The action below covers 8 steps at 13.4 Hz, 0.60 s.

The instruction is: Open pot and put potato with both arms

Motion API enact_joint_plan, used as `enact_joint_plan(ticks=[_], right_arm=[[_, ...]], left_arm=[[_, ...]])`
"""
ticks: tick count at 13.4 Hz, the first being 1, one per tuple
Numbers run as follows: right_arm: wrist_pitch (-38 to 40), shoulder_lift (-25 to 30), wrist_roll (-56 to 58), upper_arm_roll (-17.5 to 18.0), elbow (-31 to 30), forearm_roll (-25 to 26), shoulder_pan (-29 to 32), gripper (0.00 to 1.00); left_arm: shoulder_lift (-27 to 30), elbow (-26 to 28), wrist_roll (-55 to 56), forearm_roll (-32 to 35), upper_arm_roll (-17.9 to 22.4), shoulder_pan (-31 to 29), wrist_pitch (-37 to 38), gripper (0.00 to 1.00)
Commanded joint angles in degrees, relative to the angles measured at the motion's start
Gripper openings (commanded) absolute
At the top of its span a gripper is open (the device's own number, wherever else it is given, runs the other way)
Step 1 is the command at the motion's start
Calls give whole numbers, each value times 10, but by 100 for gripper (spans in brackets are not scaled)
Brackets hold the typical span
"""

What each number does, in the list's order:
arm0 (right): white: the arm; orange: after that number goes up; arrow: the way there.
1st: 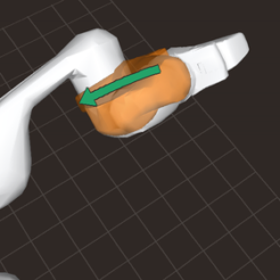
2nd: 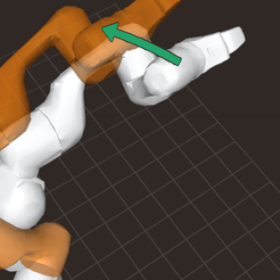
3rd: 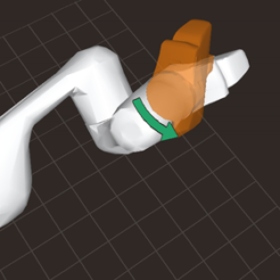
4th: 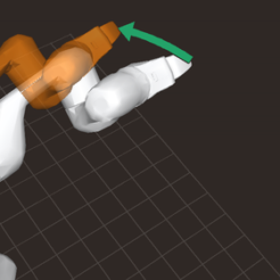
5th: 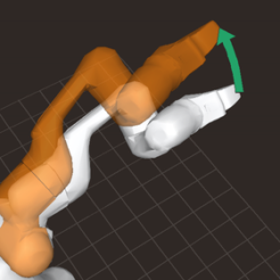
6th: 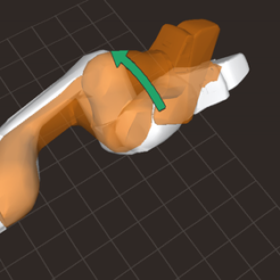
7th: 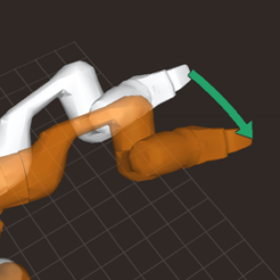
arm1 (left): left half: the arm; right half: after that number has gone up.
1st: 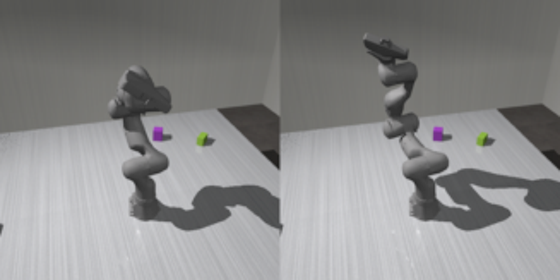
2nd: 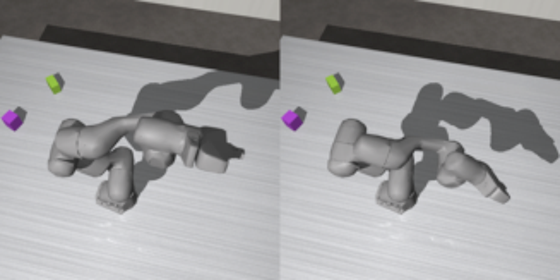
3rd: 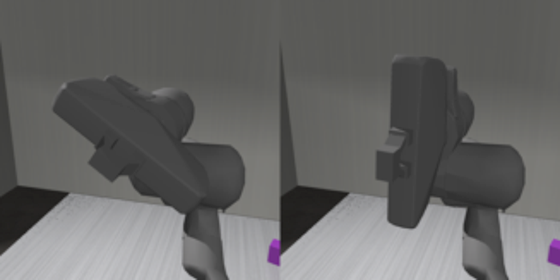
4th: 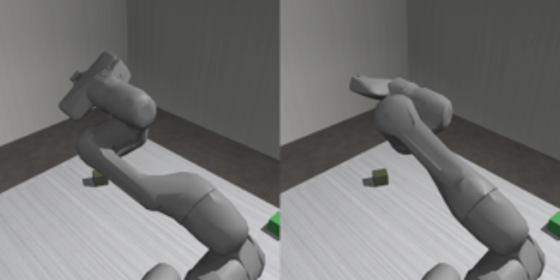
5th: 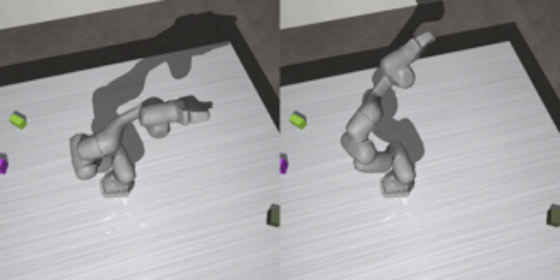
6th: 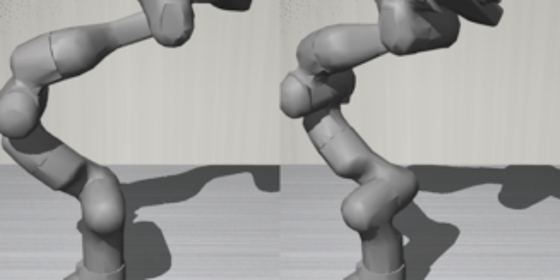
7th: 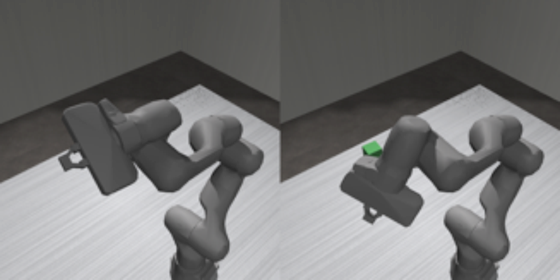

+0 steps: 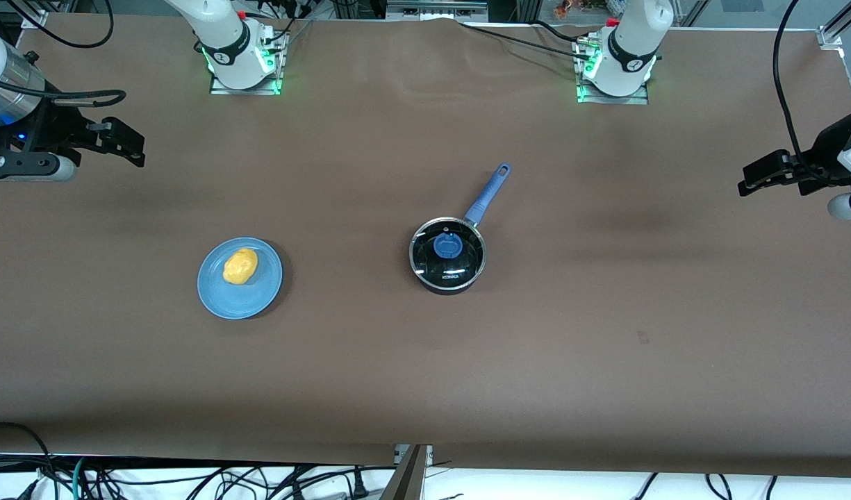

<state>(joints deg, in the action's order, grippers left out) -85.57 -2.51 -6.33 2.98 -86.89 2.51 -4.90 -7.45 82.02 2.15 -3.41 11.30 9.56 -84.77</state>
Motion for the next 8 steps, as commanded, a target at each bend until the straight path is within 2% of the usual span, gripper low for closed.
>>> enact_joint_plan(ticks=[1, 8], right_arm=[[10, 6, -9, 4, 2, 1, -2, 100], [1, -1, -7, 4, 11, 2, -2, 100]], left_arm=[[-9, -18, 6, 10, -1, 0, 7, 100], [-9, -18, 6, 8, -1, 1, 7, 100]])
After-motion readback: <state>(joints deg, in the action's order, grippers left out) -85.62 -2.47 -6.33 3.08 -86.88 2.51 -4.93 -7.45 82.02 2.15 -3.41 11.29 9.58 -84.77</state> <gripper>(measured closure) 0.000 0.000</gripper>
